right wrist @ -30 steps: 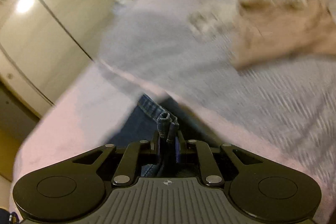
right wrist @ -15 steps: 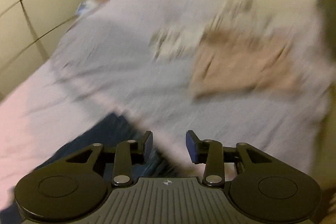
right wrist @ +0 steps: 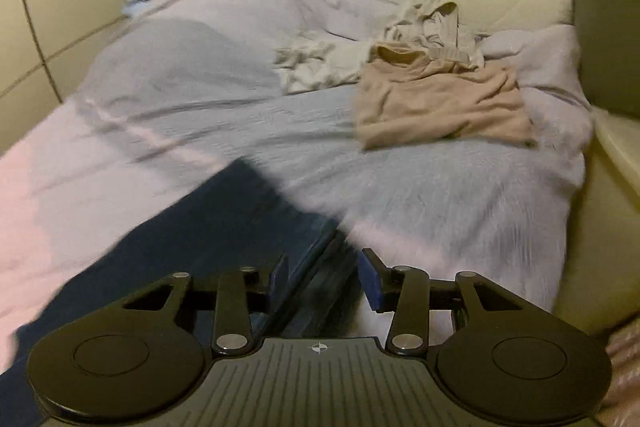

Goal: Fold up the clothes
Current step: 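Lift the folded jeans with both grippers and fold them again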

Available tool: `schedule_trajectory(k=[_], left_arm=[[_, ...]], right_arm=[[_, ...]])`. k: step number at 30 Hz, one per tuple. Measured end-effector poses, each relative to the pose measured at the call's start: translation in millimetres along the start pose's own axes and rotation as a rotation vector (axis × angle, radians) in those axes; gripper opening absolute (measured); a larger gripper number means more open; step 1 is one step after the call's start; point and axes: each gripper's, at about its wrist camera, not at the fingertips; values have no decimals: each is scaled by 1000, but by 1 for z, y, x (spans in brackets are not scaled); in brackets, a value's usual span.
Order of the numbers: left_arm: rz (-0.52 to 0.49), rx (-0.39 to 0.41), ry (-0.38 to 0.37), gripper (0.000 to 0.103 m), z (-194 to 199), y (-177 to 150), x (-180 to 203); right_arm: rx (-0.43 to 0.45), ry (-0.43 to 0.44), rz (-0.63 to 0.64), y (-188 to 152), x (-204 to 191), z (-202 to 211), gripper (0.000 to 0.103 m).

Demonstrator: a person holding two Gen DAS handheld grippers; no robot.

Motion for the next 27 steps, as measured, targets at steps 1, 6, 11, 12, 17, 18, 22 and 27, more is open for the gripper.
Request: schedule_trajectory(k=[1, 6, 11, 12, 17, 18, 22, 27], left_arm=[[-46, -8, -24, 11, 4, 3, -2], [-333, -79, -180, 11, 0, 14, -2], [-638, -158, -277, 8, -29, 13, 2], [-684, -176, -292, 5, -36, 12, 0], [-743, -263, -369, 3, -71, 8, -26], [-737, -265, -384, 2, -71, 11, -27], [-699, -197, -432, 2, -41, 19, -36], [-653, -218, -380, 3, -50, -3, -72]], right_arm=[[-32, -1, -16, -17, -11, 17, 44], [-191, 35, -77, -106, -86, 88, 43], [-233, 25, -51, -157, -152, 111, 29], [-242, 8, -58, -162, -160, 108, 29], [-329, -138, -152, -195, -180, 68, 29], [-337, -162, -185, -196, -181, 63, 29], [-272, -195, -277, -188, -187, 87, 28], [-291, -153, -273, -204, -202, 89, 28]])
Point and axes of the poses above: each gripper's, at about its wrist camera, not at the fingertips, and z roughly against the way its jaws point, x to its right, y to its top, and after that the axes turned 6 degrees about -y, right-handed
